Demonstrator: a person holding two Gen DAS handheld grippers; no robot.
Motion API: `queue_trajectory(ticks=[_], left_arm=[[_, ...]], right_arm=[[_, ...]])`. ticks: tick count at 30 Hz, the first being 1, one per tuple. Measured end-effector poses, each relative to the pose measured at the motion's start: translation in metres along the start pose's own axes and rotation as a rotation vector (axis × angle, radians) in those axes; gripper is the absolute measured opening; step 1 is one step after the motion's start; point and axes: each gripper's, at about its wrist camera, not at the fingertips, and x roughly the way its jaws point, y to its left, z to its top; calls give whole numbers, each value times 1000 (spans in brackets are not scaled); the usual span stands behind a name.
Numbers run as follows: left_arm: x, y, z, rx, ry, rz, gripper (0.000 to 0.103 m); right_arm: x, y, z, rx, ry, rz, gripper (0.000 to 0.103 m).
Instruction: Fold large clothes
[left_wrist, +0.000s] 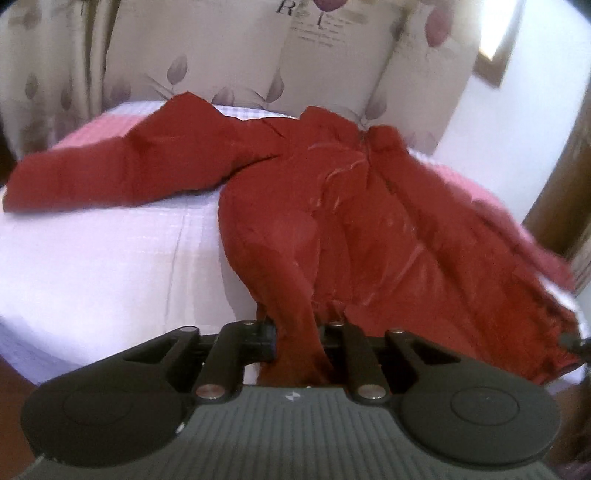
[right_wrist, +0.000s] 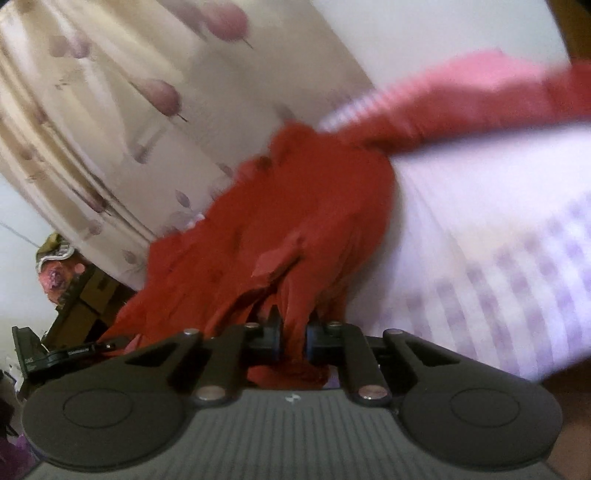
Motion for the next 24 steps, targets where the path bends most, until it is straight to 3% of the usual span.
queue_trajectory(ticks=[2,4,6,8,11,13,18,20,22,24], left_arm=[[-4,-5,-2,53,-27,52,40],[-15,-13,3,109,-84,98,78],[-35,-21,9,153,-210,130,103],[-54,-32,13,176,-320,139,103],[-54,-49,28,179,-357,86,103],[-46,-59,37,157,-367,35,103],[-4,-87,63,99,-367,-70,103],[14,-99,73,117,-368,-61,103],[30,-109,76,133,-357,-51,103],[47,-113,81,135,-336,-42,103]], right_arm=[[1,-15,-6,65,-1,9,14],[-6,-25,-2,116,-33,48,17],[-21,-29,9,128,-101,30,27],[-39,-40,23,159,-215,7,47],[-62,-71,49,220,-379,-56,59],[-68,-104,66,335,-450,-63,63],[-67,-175,111,434,-530,-198,63],[-64,-198,127,480,-547,-266,64],[-57,-223,141,539,-551,-244,64],[-47,-243,151,582,-560,-279,65]])
